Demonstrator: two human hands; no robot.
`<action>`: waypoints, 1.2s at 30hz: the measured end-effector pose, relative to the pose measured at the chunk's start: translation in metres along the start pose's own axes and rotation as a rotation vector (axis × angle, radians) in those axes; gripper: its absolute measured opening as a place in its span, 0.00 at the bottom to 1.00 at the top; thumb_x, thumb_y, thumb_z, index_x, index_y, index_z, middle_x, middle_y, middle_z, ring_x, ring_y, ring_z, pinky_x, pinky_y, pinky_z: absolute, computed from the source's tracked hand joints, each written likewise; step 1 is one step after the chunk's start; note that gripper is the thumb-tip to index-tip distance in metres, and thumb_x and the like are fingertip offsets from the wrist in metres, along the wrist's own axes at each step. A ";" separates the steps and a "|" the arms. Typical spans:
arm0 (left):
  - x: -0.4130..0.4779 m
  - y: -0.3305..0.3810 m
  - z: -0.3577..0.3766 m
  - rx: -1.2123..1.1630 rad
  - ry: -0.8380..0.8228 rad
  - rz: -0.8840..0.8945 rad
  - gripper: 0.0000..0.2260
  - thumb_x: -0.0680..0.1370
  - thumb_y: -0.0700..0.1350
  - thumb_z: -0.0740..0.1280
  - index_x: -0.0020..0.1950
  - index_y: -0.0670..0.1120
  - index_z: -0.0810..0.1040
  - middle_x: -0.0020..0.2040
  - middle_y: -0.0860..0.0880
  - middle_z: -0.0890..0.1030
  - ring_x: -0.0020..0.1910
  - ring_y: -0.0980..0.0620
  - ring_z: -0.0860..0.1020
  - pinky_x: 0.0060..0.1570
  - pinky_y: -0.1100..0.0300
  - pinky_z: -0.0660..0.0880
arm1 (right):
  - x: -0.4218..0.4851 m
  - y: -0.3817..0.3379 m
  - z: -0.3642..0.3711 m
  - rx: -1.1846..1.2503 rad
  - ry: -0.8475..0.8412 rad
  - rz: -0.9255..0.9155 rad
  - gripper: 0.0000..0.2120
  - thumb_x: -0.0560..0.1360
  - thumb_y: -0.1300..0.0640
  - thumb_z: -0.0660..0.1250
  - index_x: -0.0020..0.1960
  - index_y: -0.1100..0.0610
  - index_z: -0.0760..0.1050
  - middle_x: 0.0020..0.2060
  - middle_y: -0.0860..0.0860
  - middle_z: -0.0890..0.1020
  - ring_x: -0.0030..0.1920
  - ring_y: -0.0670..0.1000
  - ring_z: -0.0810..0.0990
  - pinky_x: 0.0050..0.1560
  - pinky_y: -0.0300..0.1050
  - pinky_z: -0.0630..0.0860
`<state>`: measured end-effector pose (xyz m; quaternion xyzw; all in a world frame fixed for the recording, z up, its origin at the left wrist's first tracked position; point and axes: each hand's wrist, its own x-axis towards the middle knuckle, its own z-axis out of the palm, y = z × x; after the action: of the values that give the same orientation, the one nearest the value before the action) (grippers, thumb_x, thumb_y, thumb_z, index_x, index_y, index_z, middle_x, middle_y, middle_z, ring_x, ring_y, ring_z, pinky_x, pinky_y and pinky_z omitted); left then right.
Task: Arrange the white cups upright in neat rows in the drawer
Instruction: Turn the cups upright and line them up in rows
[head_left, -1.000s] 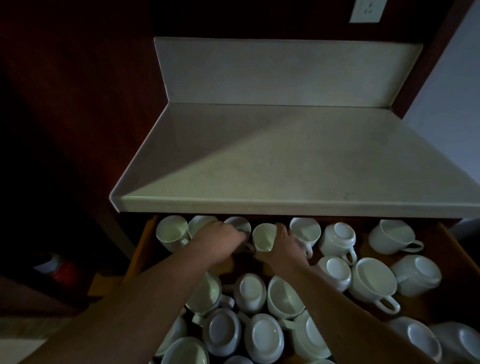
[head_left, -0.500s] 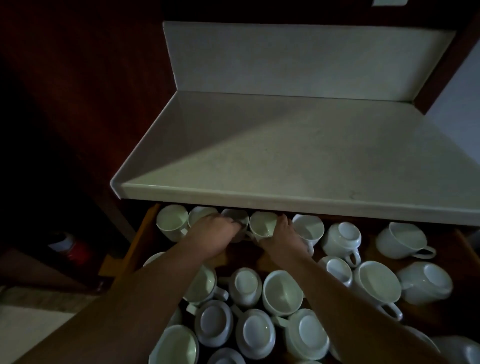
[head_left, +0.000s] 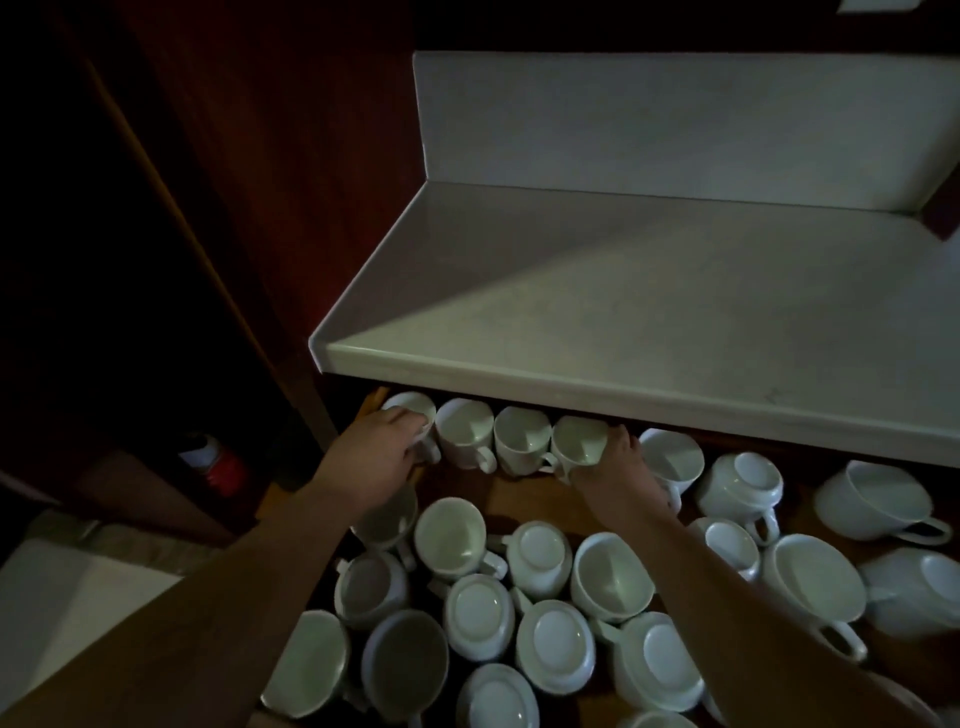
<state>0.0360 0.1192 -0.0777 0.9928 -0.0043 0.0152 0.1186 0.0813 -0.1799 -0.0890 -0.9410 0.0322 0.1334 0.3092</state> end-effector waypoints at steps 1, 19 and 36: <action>0.005 -0.005 0.000 0.048 -0.028 0.009 0.19 0.80 0.43 0.68 0.72 0.50 0.77 0.68 0.45 0.79 0.70 0.41 0.73 0.69 0.52 0.69 | -0.001 -0.002 0.001 0.004 0.008 0.019 0.38 0.79 0.51 0.68 0.81 0.60 0.54 0.76 0.59 0.66 0.74 0.61 0.71 0.67 0.52 0.68; 0.031 -0.012 0.021 0.180 0.050 0.328 0.19 0.75 0.52 0.71 0.66 0.53 0.78 0.61 0.47 0.78 0.61 0.43 0.75 0.59 0.47 0.73 | -0.009 -0.019 0.013 0.050 0.130 0.148 0.27 0.78 0.57 0.68 0.75 0.58 0.66 0.67 0.57 0.77 0.64 0.60 0.78 0.54 0.48 0.71; 0.035 0.053 0.032 0.097 0.095 0.432 0.10 0.72 0.45 0.75 0.52 0.46 0.84 0.52 0.45 0.82 0.51 0.41 0.79 0.51 0.47 0.77 | -0.005 0.006 -0.010 0.061 0.067 -0.023 0.19 0.77 0.54 0.68 0.67 0.54 0.71 0.55 0.50 0.81 0.52 0.54 0.82 0.45 0.47 0.75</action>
<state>0.0711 0.0598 -0.0952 0.9715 -0.2107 0.0870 0.0648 0.0778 -0.1907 -0.0831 -0.9354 0.0359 0.0975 0.3379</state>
